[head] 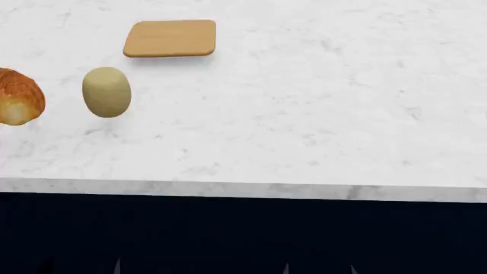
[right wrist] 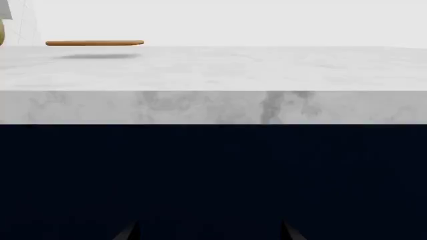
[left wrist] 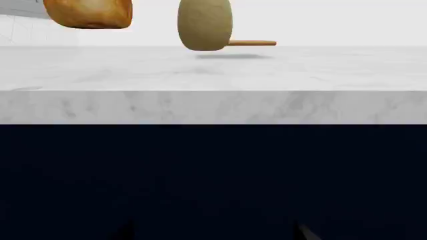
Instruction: Place the bread and cheese on the cutting board.
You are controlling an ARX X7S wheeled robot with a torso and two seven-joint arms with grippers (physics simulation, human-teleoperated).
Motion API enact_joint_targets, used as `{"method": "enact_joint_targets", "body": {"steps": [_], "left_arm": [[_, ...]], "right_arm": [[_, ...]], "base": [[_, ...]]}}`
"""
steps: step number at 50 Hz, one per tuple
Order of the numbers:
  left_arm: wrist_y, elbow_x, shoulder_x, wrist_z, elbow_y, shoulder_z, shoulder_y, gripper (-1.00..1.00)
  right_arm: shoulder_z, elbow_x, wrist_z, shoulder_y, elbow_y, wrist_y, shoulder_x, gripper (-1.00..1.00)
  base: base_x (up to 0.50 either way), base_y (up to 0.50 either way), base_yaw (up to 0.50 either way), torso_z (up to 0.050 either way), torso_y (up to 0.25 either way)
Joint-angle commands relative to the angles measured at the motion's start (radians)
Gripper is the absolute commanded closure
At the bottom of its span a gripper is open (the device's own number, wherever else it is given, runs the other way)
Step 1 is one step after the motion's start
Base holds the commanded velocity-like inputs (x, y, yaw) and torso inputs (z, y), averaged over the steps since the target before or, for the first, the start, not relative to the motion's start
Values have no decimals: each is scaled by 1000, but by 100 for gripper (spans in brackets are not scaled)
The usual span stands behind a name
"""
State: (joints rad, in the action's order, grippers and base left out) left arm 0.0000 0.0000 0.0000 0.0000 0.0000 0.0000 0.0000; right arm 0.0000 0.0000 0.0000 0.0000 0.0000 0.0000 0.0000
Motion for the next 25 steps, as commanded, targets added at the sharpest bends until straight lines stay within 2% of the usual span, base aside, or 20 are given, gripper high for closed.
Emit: {"method": "enact_joint_targets", "body": {"steps": [1,14,17,18,19,25], "left_arm": [[0,-10,-10,0,0,11,0,-100],[-35,-59,-46,-47,26,59,-1,-100],[-16,-38,-55,-58,-16,77,-9,-100],[804,-452,0,-270,-1062,642,-511,-100],[-35,2,-10,-7,-3,24,-7,-100],[-25,-27,-34,-31,2,49,-1,-100]], "right_arm": [[-13,9,13,0,0,0,9,-100],[-55,41,57,7,5,0,49,-100],[-61,45,63,9,9,-5,55,-100],[62,-4,99,325,719,-296,79,-100],[-9,1,12,8,11,-5,12,-100],[-32,47,29,-4,-28,12,32,-100]], "base": [[0,0,0,0,0],[0,0,0,0,0],[0,0,0,0,0],[0,0,0,0,0],[0,0,0,0,0],[0,0,0,0,0]]}}
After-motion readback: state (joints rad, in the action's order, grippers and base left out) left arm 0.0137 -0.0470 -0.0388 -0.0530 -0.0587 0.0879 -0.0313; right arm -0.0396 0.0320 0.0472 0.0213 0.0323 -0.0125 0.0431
